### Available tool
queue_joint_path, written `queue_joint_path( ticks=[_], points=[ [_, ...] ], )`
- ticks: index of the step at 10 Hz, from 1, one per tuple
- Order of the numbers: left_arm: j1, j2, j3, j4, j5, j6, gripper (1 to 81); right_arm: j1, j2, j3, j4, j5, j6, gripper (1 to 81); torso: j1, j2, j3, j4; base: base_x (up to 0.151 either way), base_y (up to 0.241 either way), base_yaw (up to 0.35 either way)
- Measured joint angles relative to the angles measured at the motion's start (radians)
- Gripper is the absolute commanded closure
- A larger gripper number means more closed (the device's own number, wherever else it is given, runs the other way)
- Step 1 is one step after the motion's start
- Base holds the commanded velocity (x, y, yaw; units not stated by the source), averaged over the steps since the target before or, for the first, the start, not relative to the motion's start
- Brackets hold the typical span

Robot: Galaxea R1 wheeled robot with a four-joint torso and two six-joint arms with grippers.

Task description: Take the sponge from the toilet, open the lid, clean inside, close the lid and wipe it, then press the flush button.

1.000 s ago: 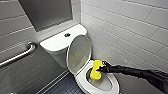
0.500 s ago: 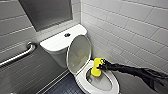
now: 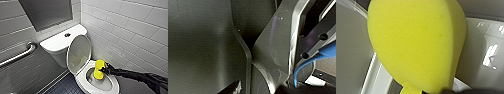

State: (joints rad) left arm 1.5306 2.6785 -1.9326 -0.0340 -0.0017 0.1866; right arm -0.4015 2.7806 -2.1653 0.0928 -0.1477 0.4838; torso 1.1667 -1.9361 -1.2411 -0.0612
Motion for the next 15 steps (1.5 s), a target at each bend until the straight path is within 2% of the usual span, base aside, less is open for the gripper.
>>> queue_joint_path(
  ticks=[4, 11, 15],
  points=[
    [0.0, 0.001, 0.001, 0.0, 0.001, 0.0, 1.0, -0.072, -0.22, 0.234, 0.02, 0.086, 0.041, 81.1, 0.0, 0.0, 0.0, 0.0, 0.0, 0.0, 0.0],
    [0.0, 0.015, 0.002, 0.001, 0.001, 0.002, 1.0, -0.215, -0.462, 0.524, 0.076, 0.276, 0.067, 81.1, 0.0, 0.0, 0.0, 0.0, 0.0, 0.0, 0.0],
    [0.0, 0.018, 0.003, 0.002, 0.001, 0.003, 1.0, -0.324, -0.57, 0.665, 0.086, 0.301, 0.067, 81.1, 0.0, 0.0, 0.0, 0.0, 0.0, 0.0, 0.0]
  ],
)
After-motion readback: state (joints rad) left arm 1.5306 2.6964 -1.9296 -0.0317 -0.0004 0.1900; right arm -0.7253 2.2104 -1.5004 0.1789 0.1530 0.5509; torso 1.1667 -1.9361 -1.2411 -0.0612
